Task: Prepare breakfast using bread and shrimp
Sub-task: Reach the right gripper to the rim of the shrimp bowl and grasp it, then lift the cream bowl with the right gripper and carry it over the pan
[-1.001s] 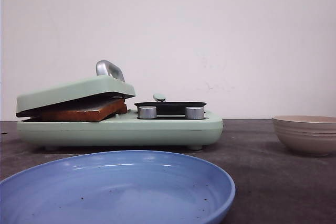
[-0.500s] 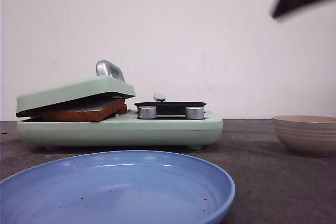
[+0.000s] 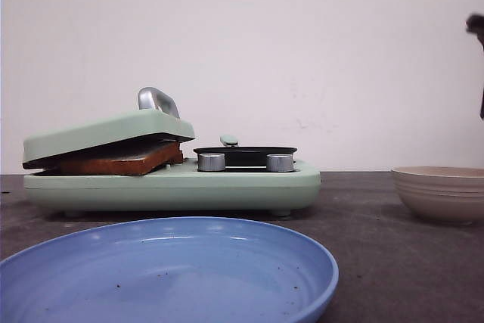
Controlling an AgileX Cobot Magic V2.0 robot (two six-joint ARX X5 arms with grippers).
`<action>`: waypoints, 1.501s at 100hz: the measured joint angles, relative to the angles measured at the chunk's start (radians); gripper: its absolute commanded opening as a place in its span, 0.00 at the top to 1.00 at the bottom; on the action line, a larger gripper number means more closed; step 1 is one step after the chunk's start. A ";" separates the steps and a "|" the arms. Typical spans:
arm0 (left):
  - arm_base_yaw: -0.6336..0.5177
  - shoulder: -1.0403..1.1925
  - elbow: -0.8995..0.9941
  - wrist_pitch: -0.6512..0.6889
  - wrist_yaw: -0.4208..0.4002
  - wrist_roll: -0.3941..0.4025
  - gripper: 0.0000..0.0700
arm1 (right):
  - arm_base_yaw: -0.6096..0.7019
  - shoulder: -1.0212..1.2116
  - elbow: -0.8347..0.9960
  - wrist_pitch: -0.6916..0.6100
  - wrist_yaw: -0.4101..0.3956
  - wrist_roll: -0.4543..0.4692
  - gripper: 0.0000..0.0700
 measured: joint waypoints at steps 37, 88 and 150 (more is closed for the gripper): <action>0.000 0.000 0.000 0.000 0.000 0.007 0.99 | -0.046 0.212 0.000 0.123 -0.057 -0.013 0.54; 0.000 0.000 0.000 0.000 -0.001 0.008 0.99 | -0.045 0.399 0.000 0.264 -0.095 0.019 0.78; 0.000 0.000 0.000 0.000 -0.035 0.011 0.99 | 0.202 0.323 0.163 0.500 -0.146 0.088 1.00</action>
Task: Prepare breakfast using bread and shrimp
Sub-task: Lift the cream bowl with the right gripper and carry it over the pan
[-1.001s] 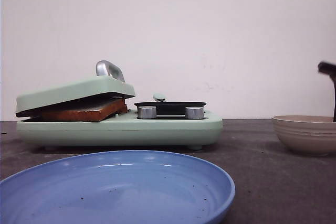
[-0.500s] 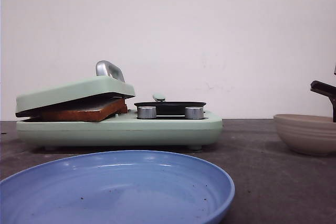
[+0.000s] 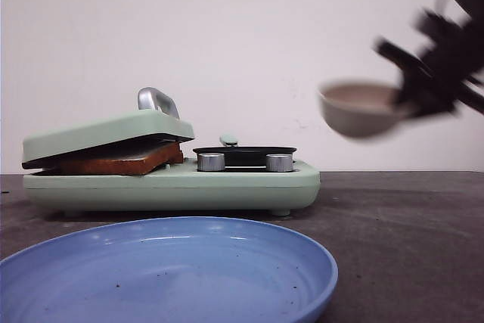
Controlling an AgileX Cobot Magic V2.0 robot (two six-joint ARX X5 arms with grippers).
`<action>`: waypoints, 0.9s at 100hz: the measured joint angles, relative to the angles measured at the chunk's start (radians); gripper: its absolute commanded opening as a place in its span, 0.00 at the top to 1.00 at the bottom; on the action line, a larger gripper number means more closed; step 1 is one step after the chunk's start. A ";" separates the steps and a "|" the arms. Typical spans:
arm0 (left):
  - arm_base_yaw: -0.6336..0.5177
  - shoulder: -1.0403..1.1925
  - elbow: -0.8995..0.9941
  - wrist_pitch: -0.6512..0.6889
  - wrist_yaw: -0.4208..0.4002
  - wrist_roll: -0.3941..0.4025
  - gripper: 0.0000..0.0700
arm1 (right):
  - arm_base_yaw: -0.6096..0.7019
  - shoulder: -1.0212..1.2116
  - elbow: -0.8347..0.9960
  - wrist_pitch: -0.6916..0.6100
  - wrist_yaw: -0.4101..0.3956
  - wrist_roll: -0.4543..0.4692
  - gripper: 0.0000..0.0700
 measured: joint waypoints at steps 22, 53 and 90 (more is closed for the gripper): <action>0.000 0.000 0.000 0.000 -0.010 0.000 0.99 | 0.181 0.026 0.248 -0.002 0.191 -0.076 1.00; 0.000 0.000 0.000 -0.024 -0.010 0.008 0.99 | 0.319 0.204 0.505 0.006 0.355 -0.286 1.00; 0.000 0.000 0.000 -0.027 -0.010 0.015 0.99 | 0.403 0.368 0.522 0.111 0.659 -0.581 1.00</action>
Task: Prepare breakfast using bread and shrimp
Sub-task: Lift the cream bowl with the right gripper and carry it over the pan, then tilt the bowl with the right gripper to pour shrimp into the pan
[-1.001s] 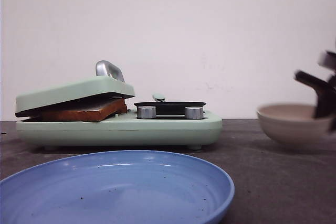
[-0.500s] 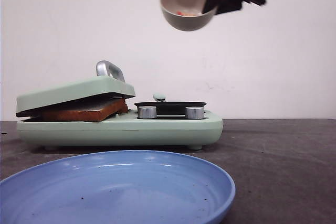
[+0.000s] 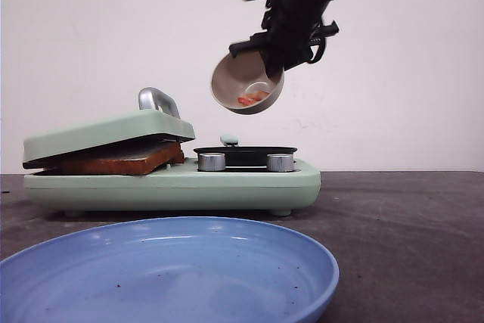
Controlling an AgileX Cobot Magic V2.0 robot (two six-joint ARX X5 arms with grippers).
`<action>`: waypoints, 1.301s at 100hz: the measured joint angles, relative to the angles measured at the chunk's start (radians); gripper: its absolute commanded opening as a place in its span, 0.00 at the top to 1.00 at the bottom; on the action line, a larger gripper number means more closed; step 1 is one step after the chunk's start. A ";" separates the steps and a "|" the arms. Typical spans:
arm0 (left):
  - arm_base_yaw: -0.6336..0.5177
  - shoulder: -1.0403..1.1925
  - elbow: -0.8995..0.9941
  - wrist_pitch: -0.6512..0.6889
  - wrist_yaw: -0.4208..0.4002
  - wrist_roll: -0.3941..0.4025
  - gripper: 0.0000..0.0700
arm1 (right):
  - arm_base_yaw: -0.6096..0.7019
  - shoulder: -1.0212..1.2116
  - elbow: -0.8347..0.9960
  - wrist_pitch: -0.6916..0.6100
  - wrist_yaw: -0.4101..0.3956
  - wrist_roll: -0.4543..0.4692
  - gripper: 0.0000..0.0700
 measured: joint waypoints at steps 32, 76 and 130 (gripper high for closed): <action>0.000 0.000 0.000 -0.002 0.000 0.000 0.99 | 0.047 0.000 0.001 0.276 0.089 -0.289 1.00; 0.000 0.000 0.000 0.022 0.000 0.005 0.99 | 0.092 0.000 0.002 0.293 0.111 -0.591 1.00; 0.000 0.000 0.000 0.022 0.000 0.011 0.99 | 0.117 0.000 0.002 0.427 0.128 -0.891 1.00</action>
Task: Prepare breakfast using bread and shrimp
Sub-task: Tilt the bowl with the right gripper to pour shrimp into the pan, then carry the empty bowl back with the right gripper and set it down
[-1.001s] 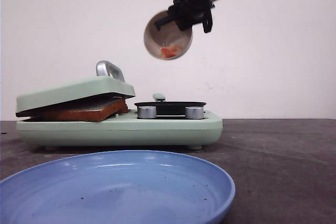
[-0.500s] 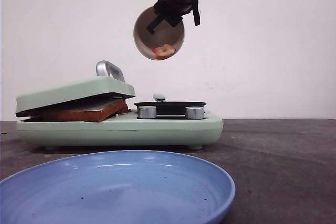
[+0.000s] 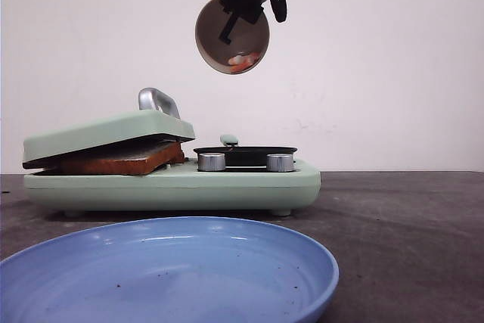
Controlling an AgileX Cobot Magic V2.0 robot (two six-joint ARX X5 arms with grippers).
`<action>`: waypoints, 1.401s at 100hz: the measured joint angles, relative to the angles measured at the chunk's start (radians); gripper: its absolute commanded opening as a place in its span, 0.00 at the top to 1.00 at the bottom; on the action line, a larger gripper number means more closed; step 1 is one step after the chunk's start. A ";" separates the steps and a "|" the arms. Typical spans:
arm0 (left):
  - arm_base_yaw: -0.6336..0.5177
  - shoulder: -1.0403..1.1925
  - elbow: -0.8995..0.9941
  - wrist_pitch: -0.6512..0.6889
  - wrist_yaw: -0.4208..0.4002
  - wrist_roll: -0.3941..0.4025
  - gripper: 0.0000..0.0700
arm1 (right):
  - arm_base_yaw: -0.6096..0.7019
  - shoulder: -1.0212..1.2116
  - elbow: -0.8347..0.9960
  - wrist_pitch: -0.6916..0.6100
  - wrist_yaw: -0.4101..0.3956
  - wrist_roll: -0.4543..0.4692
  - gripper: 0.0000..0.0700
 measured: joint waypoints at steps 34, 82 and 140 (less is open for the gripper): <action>0.000 0.000 0.000 0.000 0.000 0.000 0.99 | 0.004 0.000 0.021 0.036 0.014 -0.061 1.00; 0.000 0.000 0.000 0.000 0.000 0.000 0.99 | -0.119 -0.072 0.122 -0.530 -0.069 0.562 0.99; 0.000 0.001 0.000 0.012 0.000 -0.001 0.99 | -0.635 -0.126 -0.009 -1.324 -0.692 1.175 0.99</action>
